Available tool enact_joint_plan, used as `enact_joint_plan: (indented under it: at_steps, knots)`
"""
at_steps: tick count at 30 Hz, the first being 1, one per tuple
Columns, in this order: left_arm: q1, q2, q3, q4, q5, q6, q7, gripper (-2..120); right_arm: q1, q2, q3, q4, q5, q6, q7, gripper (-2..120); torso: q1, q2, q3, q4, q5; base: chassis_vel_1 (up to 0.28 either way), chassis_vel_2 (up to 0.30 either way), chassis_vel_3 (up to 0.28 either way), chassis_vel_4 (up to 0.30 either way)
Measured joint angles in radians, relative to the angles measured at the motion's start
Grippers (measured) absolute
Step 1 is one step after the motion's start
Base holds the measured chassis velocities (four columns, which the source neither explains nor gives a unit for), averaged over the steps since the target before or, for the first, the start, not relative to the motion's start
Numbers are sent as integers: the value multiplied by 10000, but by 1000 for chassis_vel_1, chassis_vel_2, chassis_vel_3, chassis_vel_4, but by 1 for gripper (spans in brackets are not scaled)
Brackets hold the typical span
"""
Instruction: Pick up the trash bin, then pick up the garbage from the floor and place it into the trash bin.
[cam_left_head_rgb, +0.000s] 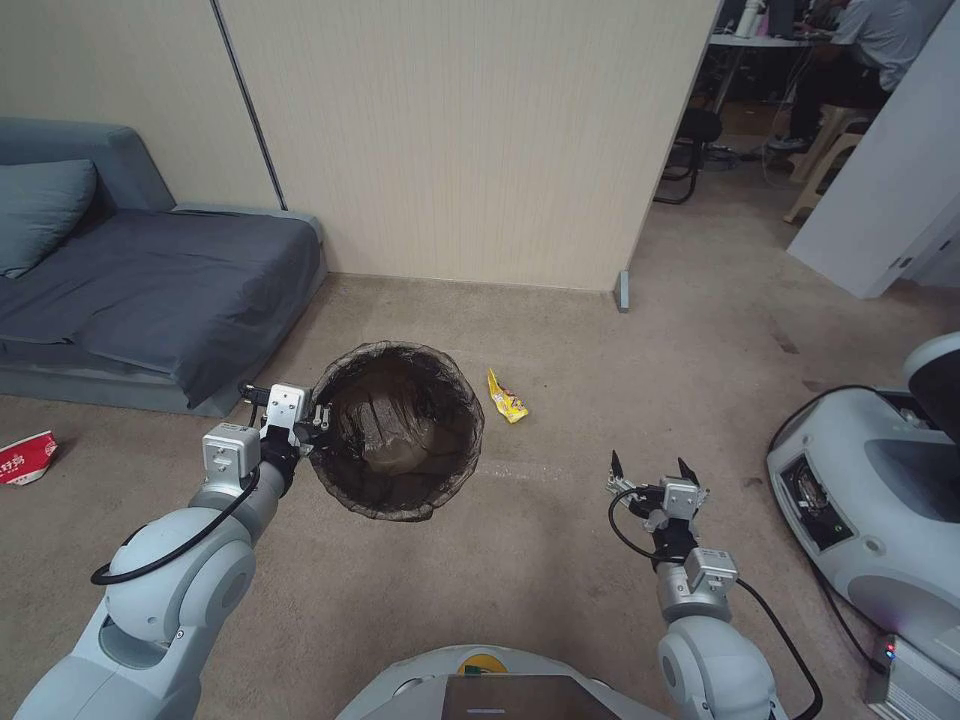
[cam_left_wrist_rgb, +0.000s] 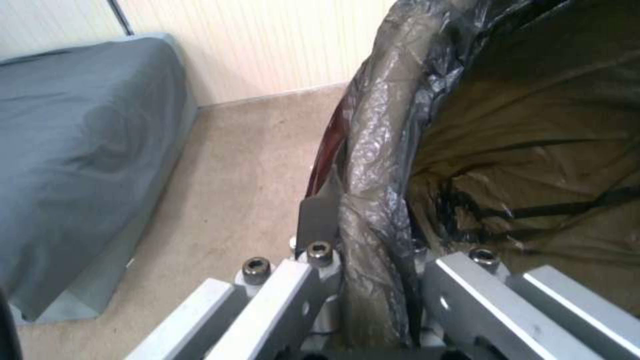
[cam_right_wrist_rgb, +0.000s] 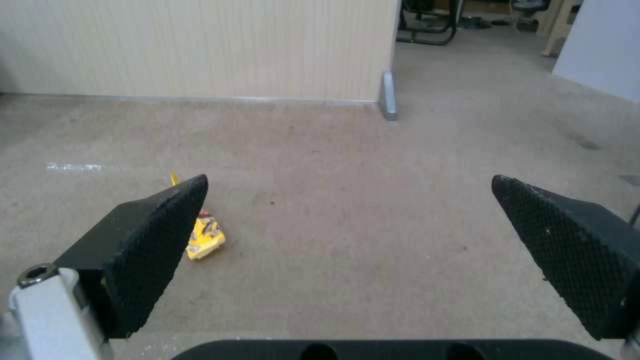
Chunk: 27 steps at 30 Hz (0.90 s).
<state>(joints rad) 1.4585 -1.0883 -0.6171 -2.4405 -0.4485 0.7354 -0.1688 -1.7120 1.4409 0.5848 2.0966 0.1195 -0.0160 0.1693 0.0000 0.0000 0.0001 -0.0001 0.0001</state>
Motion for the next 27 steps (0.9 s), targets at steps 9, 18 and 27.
enact_joint_plan:
  at_steps: [9,18,27]
  knots:
    - [-12,3,-10,28,4,0,14,0,3,0,1,-26,-6,-40,8,100,0,0,0,0,-1,-73,75,68,-78]
    - [-8,-3,-26,43,14,0,16,0,12,-8,6,-27,-7,-87,13,100,0,0,-1,0,0,-115,89,107,-94]
    - [-30,2,-29,52,13,0,9,0,-1,-13,8,-12,0,-106,-23,100,0,0,-2,1,-1,-90,112,97,-102]
